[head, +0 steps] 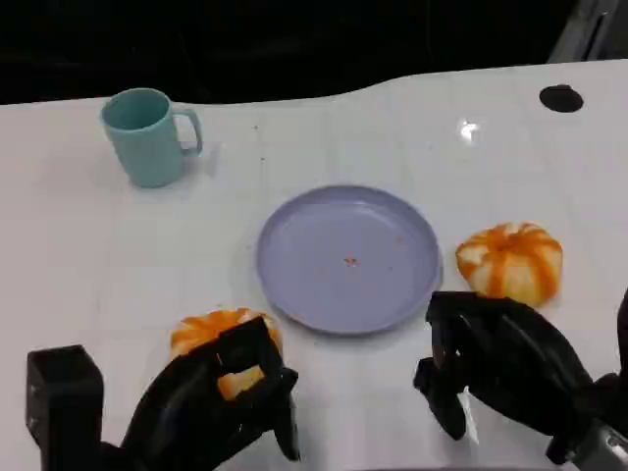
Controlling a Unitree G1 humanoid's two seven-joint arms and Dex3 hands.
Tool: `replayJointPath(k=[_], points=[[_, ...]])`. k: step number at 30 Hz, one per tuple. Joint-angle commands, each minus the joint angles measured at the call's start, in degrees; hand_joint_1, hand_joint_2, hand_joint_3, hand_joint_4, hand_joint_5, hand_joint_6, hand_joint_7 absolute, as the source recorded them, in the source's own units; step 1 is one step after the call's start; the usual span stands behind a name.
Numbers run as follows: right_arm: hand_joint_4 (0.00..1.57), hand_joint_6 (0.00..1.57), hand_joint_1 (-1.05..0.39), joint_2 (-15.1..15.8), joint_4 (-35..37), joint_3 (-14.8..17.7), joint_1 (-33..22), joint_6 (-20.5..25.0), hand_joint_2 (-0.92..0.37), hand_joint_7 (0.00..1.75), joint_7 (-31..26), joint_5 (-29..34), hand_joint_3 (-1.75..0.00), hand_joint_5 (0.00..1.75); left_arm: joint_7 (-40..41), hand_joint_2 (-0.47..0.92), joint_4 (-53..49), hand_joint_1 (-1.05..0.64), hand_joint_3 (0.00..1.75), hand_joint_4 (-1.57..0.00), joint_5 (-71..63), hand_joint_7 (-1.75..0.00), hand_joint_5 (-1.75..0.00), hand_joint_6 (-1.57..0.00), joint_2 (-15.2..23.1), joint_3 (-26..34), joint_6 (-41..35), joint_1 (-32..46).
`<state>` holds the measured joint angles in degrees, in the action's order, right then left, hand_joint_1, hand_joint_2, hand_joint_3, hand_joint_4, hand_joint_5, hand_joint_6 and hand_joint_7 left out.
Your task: Grasp the bread from the table and place it into the plate.
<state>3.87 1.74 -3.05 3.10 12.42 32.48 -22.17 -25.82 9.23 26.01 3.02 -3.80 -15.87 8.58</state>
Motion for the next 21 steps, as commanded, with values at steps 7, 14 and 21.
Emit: replayJointPath(k=[7,14,21], points=[[1.29,1.09,-0.92,0.6,-1.3,0.7,-0.5,0.3,-0.92,1.51,0.2,-0.8,-0.41,1.58,-0.3,0.92,0.2,-0.61,0.23,-0.83,0.0,-1.75,-1.75,-0.62,0.3,-0.4,-0.4,0.5],[1.29,1.09,-0.91,0.5,-1.3,0.7,-0.5,0.3,-0.92,1.51,0.2,-1.0,-0.41,1.58,-0.7,0.92,-0.2,-0.60,0.25,-0.82,-0.8,-1.75,-1.75,-0.62,0.7,-1.5,0.3,0.9],[1.29,1.09,-0.92,0.6,-1.6,0.6,-0.6,0.5,-0.92,1.51,0.2,-1.2,-0.40,1.58,-1.0,0.92,-0.6,-0.61,0.25,-0.83,-0.6,-1.75,-1.75,-0.62,0.3,-1.3,0.8,0.8]])
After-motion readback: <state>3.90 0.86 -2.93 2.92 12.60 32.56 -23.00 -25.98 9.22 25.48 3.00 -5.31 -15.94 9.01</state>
